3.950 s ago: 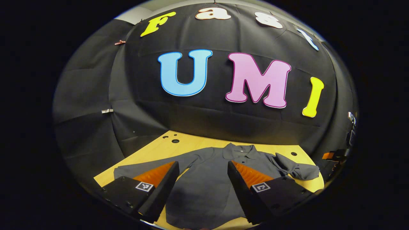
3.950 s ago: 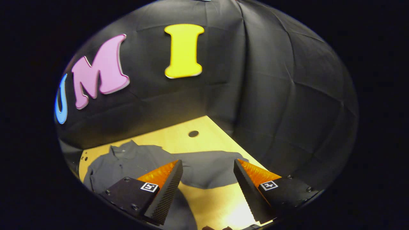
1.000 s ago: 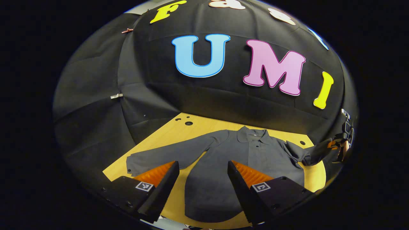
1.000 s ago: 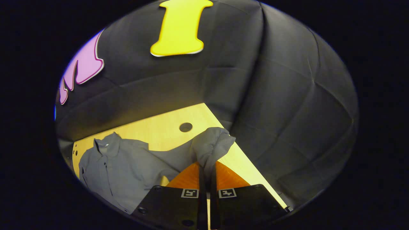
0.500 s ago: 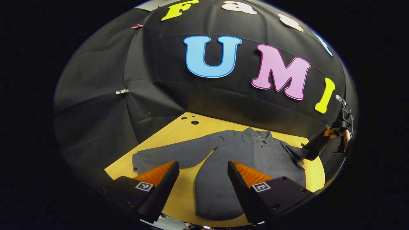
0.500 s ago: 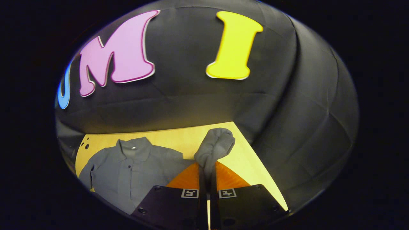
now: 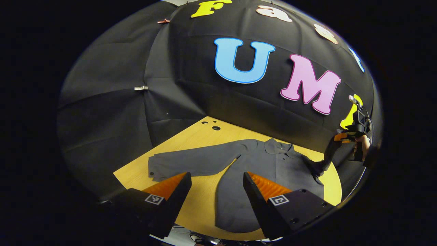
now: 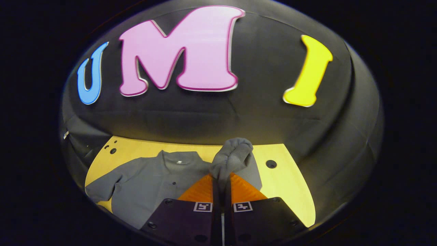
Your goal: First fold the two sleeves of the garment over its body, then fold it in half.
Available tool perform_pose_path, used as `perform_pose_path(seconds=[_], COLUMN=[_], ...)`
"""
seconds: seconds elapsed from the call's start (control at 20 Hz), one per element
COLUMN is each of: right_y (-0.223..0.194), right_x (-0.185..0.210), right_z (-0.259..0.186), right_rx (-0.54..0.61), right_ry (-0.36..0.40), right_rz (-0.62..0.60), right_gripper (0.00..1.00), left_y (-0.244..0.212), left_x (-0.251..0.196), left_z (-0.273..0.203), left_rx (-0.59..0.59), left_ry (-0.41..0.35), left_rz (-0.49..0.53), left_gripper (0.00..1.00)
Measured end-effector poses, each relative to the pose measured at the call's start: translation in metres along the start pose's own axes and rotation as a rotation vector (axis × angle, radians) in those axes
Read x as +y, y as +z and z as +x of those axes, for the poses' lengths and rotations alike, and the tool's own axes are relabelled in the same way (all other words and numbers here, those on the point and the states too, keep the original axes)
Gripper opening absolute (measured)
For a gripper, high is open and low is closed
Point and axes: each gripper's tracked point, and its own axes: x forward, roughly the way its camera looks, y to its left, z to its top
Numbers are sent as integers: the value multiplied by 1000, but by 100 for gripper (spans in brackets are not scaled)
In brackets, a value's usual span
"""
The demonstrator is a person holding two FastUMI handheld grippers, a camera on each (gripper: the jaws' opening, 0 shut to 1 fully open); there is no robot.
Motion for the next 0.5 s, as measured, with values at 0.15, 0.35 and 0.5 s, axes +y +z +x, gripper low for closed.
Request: perform_pose_path(seconds=[0.15,0.35,0.5], right_y=[2,-1,-12], right_x=[51,122,177], right_z=[7,16,24], right_rx=[6,17,37], right_ry=[52,130,187], right_rz=[-37,-84,-117], right_gripper=[7,8,8], left_y=[1,-1,-4], left_x=[12,23,34], left_z=[1,2,4], left_rx=[-1,5,14], left_ry=[11,19,34], left_rz=[-9,-25,-35], left_gripper=[96,96,96])
